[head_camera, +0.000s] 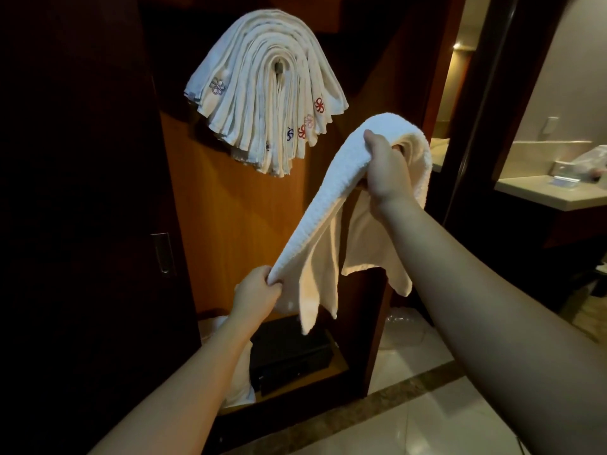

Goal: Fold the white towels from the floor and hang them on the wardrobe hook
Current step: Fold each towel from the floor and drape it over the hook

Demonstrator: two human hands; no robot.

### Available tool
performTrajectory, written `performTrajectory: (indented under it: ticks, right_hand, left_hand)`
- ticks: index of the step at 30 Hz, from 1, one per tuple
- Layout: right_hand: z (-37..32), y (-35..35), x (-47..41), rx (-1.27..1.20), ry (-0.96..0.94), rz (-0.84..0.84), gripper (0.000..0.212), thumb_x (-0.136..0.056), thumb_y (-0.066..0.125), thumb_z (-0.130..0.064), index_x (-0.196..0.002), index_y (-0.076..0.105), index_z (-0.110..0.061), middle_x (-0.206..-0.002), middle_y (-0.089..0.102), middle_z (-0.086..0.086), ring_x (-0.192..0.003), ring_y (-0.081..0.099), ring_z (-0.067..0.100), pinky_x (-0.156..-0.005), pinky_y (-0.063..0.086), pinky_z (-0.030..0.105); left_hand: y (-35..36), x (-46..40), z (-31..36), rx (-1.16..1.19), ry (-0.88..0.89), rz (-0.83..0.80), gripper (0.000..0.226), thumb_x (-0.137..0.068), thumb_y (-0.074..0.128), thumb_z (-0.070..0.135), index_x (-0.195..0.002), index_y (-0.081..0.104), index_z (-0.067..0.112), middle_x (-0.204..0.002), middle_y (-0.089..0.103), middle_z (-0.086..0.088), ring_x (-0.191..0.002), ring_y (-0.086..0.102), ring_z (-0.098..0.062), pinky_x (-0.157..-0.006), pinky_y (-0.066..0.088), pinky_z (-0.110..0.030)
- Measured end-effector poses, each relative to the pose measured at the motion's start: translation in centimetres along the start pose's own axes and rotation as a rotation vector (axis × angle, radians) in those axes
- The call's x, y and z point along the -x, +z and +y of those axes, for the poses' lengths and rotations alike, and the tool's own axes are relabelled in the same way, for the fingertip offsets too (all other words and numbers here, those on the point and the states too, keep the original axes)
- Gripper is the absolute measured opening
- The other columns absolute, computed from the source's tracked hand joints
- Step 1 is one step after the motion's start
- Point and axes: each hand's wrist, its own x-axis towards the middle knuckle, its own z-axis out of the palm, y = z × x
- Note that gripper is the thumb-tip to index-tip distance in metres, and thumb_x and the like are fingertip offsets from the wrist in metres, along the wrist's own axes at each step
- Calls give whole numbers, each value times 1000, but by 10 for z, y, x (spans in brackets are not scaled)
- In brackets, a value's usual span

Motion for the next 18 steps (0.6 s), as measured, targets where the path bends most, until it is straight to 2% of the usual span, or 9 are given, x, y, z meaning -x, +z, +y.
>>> performTrajectory:
  ticks: [4,6,8,10,12,14,15,16,18]
  right_hand:
    - [8,-5,-7,-120,54,28,21,-97,51,-50,-89,52,-31,-109,63,-2,-108,61,17,-103,50,41]
    - [10,-6,-9,-167,94,59,20,-99,52,-49,-93,50,-31,-109,62,-2,-106,61,17,-91,53,34]
    - [11,-9,-13,-287,131,82,21,-99,55,-48,-105,50,-28,-110,62,-1,-104,63,17,-80,53,29]
    - [11,-11,-18,-418,142,125,37,-96,59,-48,-122,43,-26,-116,60,1,-106,61,18,-79,52,31]
    - [8,-12,-22,-528,137,185,36,-93,64,-45,-116,45,-25,-115,62,5,-105,63,21,-71,57,31]
    - [6,-7,-25,-613,165,204,31,-90,68,-42,-107,49,-24,-108,67,8,-98,67,24,-59,60,30]
    - [5,-3,-26,-654,194,186,32,-89,69,-41,-107,51,-22,-103,72,8,-95,70,26,-58,60,32]
    - [6,3,-25,-695,225,156,33,-89,70,-41,-108,53,-20,-96,77,8,-90,74,27,-59,61,34]
    - [12,11,-24,-735,269,107,33,-92,66,-40,-109,57,-14,-83,79,8,-78,78,27,-60,61,38]
  left_hand:
    - [-17,-3,-8,-148,33,114,10,-86,63,18,-91,57,25,-88,58,5,-89,59,-19,-87,52,-49]
    - [-28,3,-6,-88,2,105,12,-89,61,17,-95,55,26,-90,60,3,-93,61,-22,-82,56,-49]
    - [-51,9,-2,-5,-17,196,24,-90,61,17,-96,52,38,-92,62,4,-92,63,-13,-72,58,-37]
    - [-91,15,3,145,74,478,33,-82,63,22,-92,52,51,-88,63,16,-77,60,6,-61,48,-14]
    - [-129,19,-1,530,235,672,37,-77,70,30,-101,54,54,-98,65,24,-85,63,9,-69,49,-9]
    - [-133,19,-12,1126,148,446,48,-78,78,31,-122,58,34,-118,70,9,-109,67,-12,-82,58,-25]
    - [-123,21,-17,1247,-7,255,49,-77,78,29,-123,62,22,-118,72,-1,-113,67,-23,-81,60,-33]
    - [-110,25,-18,1234,-137,95,46,-75,78,24,-118,65,16,-112,74,-5,-111,66,-29,-76,61,-37]
    - [-97,32,-22,1085,-217,42,47,-73,80,15,-118,65,14,-108,75,-4,-109,66,-30,-73,61,-37]
